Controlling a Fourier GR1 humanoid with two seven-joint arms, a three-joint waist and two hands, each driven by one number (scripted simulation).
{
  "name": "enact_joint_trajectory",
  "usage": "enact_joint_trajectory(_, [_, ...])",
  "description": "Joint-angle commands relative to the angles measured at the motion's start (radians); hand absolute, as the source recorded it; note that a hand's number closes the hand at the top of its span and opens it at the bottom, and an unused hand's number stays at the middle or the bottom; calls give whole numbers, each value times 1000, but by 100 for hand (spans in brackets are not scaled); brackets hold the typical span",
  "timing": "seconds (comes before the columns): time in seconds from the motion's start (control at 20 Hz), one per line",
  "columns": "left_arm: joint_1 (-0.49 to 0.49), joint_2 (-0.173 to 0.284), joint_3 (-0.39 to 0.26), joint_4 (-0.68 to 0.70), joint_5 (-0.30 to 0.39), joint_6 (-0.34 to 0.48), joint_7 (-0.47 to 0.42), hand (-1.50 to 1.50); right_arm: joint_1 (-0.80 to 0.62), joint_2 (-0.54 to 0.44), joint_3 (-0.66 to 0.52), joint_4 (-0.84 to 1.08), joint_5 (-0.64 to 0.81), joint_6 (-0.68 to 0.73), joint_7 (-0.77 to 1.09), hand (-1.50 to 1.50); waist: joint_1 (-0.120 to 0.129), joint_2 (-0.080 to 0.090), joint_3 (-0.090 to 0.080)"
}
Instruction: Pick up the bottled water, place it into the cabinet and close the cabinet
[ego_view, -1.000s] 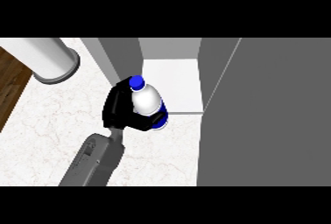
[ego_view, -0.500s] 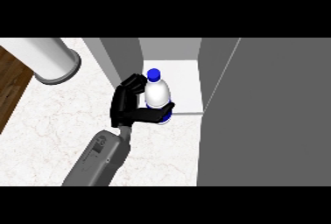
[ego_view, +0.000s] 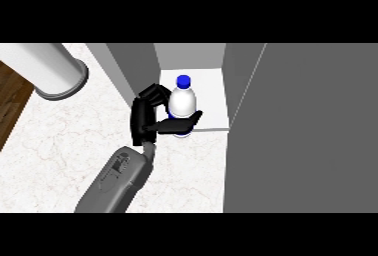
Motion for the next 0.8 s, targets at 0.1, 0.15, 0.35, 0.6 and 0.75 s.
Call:
enact_joint_trajectory(0.1, [-284,68,32,174,-41,-48,80,150,-11,-18,-35,75,-9,36,-50,-150,-45,31,-2])
enact_joint_trajectory(0.15, [-295,49,31,192,-42,-28,79,150,5,-6,4,-10,-15,12,0,-150,-57,32,-4])
enact_joint_trajectory(0.35, [-278,47,19,223,-55,1,53,150,-5,-34,-30,9,-32,33,-3,-150,-59,35,-4])
enact_joint_trajectory(0.6, [-434,70,61,504,-108,-22,-23,150,7,-33,-23,5,-23,31,-12,-150,-54,36,-4])
enact_joint_trajectory(0.75, [-520,74,92,645,-123,-20,-42,150,-17,-17,7,24,-5,25,-3,-150,-52,40,-4])
